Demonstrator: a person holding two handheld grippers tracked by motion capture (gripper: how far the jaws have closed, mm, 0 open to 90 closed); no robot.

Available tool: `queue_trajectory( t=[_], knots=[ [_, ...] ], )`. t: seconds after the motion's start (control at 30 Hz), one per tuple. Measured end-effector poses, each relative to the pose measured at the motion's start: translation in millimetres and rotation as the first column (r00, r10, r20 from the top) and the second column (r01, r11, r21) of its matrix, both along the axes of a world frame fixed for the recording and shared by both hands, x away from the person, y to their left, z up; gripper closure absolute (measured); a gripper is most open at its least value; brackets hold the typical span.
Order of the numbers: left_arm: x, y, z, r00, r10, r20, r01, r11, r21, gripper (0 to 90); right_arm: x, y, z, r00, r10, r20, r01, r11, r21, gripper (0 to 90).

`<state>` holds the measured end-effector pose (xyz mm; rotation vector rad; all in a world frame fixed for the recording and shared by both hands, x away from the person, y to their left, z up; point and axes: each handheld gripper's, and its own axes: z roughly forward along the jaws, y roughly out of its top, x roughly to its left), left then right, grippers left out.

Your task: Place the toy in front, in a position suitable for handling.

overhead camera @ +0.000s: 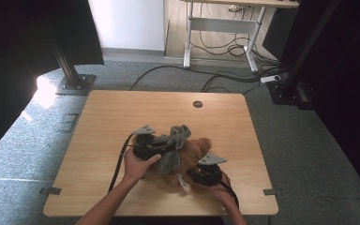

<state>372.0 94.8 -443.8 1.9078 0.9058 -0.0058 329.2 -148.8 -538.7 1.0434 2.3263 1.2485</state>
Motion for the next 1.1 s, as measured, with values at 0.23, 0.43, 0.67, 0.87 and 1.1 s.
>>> queue_trajectory(
  t=[0.23, 0.43, 0.67, 0.87, 1.1],
  knots=[
    [3.5, -0.5, -18.0, 0.9997, 0.018, -0.018, -0.018, 0.9995, 0.026, 73.8, 1.8, -3.1, -3.5, 0.9996, -0.019, -0.019, 0.019, 1.0, -0.003, 58.2],
    [-3.8, 27.5, -16.7, 0.9974, 0.069, 0.021, -0.071, 0.9951, 0.07, 74.1, 0.7, -2.3, -4.1, 0.9993, -0.031, -0.018, 0.031, 0.999, -0.009, 59.0],
    [-17.2, 72.7, -20.5, 0.9918, 0.122, 0.037, -0.123, 0.9919, 0.031, 74.2, -1.4, -2.5, -4.8, 0.9996, -0.029, -0.003, 0.029, 1.0, -0.008, 59.1],
    [-18.5, 104.3, -22.9, 0.9832, 0.181, 0.02, -0.181, 0.9834, -0.01, 74.3, 0.1, -3.7, -4.5, 0.9996, -0.028, -0.004, 0.027, 1.0, -0.008, 58.9],
    [-27.3, 117.9, -35.3, 0.9803, 0.197, 0.009, -0.197, 0.9801, -0.021, 74.2, 0.8, -3.8, -4.6, 0.9995, -0.031, 0.012, 0.031, 0.999, -0.014, 58.0]
  ],
)
